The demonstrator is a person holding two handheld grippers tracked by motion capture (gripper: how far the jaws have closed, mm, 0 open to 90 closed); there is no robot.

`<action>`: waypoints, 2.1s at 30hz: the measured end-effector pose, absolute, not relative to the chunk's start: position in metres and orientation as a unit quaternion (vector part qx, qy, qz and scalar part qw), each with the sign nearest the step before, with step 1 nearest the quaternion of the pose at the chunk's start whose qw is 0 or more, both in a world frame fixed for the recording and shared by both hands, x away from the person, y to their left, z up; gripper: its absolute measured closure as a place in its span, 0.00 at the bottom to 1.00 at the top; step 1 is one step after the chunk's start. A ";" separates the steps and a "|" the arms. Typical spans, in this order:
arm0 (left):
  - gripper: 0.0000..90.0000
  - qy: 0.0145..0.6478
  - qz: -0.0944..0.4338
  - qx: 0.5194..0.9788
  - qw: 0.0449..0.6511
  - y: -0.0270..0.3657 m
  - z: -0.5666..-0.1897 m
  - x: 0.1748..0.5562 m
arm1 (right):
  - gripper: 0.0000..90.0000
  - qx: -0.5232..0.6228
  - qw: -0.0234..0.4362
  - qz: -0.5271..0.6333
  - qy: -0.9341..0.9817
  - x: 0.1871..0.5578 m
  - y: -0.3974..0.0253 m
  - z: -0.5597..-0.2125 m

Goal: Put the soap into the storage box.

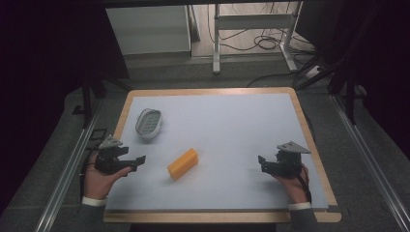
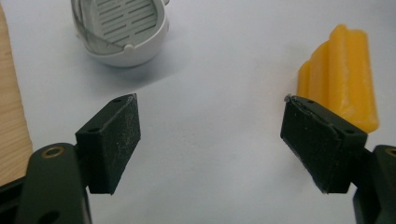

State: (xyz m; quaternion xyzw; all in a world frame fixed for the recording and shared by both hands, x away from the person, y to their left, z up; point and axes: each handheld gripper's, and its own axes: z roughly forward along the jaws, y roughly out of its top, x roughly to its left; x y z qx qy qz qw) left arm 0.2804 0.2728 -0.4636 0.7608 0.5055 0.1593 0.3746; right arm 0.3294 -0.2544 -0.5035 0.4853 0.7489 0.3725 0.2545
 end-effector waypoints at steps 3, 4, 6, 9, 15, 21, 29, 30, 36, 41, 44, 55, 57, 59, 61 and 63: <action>0.22 0.499 0.160 0.769 0.367 0.270 -0.459 0.281 | 0.10 0.490 0.255 0.371 0.747 0.328 -0.257 -0.504; 0.22 0.499 0.160 0.769 0.367 0.270 -0.459 0.281 | 0.10 0.490 0.254 0.370 0.747 0.328 -0.257 -0.504; 0.22 0.496 0.159 0.771 0.367 0.267 -0.456 0.281 | 0.10 0.492 0.253 0.370 0.746 0.329 -0.258 -0.504; 0.22 0.490 0.157 0.776 0.364 0.263 -0.455 0.281 | 0.10 0.493 0.251 0.369 0.747 0.330 -0.259 -0.505; 0.21 0.480 0.162 0.784 0.358 0.253 -0.445 0.283 | 0.10 0.491 0.254 0.367 0.748 0.331 -0.258 -0.505; 0.21 0.472 0.165 0.791 0.353 0.243 -0.440 0.285 | 0.10 0.492 0.257 0.367 0.746 0.331 -0.259 -0.504; 0.20 0.460 0.162 0.801 0.348 0.231 -0.437 0.292 | 0.10 0.494 0.257 0.367 0.745 0.332 -0.261 -0.505; 0.20 0.459 0.159 0.803 0.344 0.229 -0.437 0.294 | 0.10 0.495 0.257 0.367 0.745 0.332 -0.261 -0.506; 0.19 0.459 0.161 0.808 0.334 0.224 -0.437 0.300 | 0.10 0.494 0.256 0.367 0.745 0.332 -0.261 -0.506; 0.19 0.453 0.158 0.814 0.328 0.216 -0.437 0.304 | 0.10 0.493 0.258 0.368 0.745 0.331 -0.262 -0.505; 0.19 0.448 0.157 0.819 0.321 0.210 -0.437 0.306 | 0.10 0.495 0.259 0.367 0.744 0.332 -0.262 -0.506; 0.19 0.435 0.152 0.831 0.310 0.194 -0.442 0.309 | 0.10 0.493 0.257 0.364 0.747 0.332 -0.261 -0.508; 0.19 0.435 0.150 0.833 0.308 0.193 -0.442 0.310 | 0.10 0.493 0.258 0.363 0.747 0.332 -0.261 -0.508; 0.19 0.429 0.154 0.836 0.305 0.188 -0.442 0.310 | 0.10 0.494 0.257 0.363 0.747 0.333 -0.261 -0.508; 0.19 0.425 0.153 0.838 0.306 0.185 -0.441 0.309 | 0.10 0.494 0.257 0.363 0.747 0.333 -0.261 -0.508; 0.19 0.418 0.153 0.844 0.300 0.179 -0.440 0.311 | 0.10 0.495 0.258 0.363 0.746 0.333 -0.262 -0.508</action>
